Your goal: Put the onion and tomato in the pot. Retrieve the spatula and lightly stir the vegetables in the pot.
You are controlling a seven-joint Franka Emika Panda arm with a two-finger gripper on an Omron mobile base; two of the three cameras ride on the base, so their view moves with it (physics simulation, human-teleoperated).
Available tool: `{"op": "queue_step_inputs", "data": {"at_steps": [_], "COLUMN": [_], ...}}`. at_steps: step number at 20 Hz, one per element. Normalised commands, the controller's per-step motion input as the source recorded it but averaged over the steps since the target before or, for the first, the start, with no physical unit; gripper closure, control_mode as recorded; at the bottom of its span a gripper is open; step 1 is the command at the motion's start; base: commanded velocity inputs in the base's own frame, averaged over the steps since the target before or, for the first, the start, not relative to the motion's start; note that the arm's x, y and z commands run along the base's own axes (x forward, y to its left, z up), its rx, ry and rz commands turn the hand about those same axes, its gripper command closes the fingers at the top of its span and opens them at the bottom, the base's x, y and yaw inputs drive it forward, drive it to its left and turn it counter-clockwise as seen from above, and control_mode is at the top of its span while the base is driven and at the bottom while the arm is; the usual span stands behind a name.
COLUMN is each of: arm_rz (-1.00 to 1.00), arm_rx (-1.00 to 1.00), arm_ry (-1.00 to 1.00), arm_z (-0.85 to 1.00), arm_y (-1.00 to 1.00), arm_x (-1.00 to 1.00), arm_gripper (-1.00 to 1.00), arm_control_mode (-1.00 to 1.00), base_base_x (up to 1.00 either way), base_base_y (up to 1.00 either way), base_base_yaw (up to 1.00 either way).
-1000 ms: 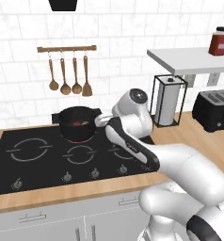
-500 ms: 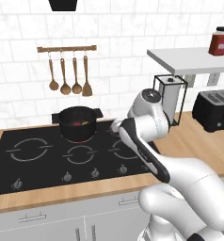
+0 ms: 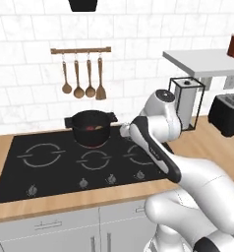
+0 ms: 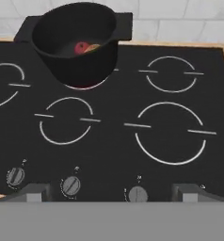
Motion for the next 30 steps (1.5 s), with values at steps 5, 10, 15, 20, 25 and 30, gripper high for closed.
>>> {"op": "queue_step_inputs", "data": {"at_steps": [5,10,15,20,25,30], "arm_rz": [0.00,0.00,0.00,0.00,0.00,0.00], "arm_rx": [0.00,0.00,0.00,0.00,0.00,0.00], "arm_ry": [0.00,0.00,0.00,0.00,0.00,0.00], "arm_z": [0.00,0.00,0.00,0.00,0.00,0.00], "arm_y": [0.00,0.00,0.00,0.00,0.00,0.00], "arm_x": [0.00,0.00,0.00,0.00,0.00,0.00], "arm_gripper": [-1.00,-1.00,-1.00,-1.00,-1.00,-1.00], "arm_control_mode": [1.00,1.00,1.00,1.00,1.00,1.00], "base_base_x": [-0.20,-0.12,-0.07,-0.08,-0.33,-0.06], "base_base_y": [0.98,0.64,0.21,0.36,0.18,0.12], "base_base_yaw": [0.00,-0.08,-0.14,-0.08,0.00,0.00]}}
